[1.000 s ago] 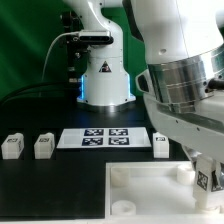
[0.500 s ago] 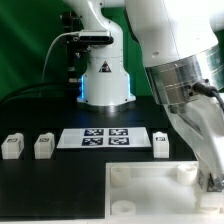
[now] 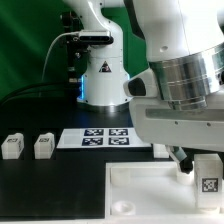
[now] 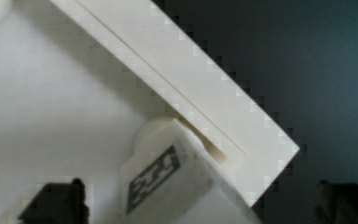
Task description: Assemble one leg
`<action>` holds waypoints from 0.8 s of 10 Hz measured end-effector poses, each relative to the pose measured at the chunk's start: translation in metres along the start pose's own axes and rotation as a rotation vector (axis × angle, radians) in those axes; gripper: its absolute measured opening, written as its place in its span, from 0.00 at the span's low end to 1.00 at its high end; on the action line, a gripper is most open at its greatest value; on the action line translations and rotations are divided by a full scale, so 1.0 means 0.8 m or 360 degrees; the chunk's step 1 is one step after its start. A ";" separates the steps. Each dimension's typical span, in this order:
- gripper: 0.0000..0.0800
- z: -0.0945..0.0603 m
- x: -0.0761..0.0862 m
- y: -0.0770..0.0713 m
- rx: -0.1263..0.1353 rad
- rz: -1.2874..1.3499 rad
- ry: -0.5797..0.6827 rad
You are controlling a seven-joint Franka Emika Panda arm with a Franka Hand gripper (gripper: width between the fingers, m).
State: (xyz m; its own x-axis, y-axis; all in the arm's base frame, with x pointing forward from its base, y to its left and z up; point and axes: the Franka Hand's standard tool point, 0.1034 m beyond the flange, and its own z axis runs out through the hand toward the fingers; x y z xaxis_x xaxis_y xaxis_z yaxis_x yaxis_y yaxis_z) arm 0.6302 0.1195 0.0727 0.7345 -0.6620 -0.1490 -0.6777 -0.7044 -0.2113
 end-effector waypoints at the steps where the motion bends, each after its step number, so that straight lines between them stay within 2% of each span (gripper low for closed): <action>1: 0.81 0.000 0.000 0.000 0.0000 -0.0102 0.0000; 2: 0.81 0.000 0.001 0.001 -0.0015 -0.0348 0.0003; 3: 0.81 -0.001 0.010 0.000 -0.0110 -0.0794 0.0042; 5: 0.79 0.000 0.010 0.000 -0.0103 -0.0799 0.0046; 6: 0.62 0.000 0.010 0.000 -0.0103 -0.0801 0.0046; 7: 0.62 0.001 0.008 -0.002 -0.0086 -0.0611 0.0043; 8: 0.39 0.002 0.008 0.001 -0.0090 -0.0480 0.0044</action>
Offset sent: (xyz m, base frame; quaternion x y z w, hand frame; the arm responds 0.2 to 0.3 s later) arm 0.0000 0.0000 0.0000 0.0000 0.0000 -0.2667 0.9638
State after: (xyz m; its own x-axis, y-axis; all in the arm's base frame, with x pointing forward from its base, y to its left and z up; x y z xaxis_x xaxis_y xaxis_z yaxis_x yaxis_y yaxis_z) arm 0.6343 0.1148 0.0703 0.9021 -0.4271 -0.0612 -0.4306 -0.8828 -0.1879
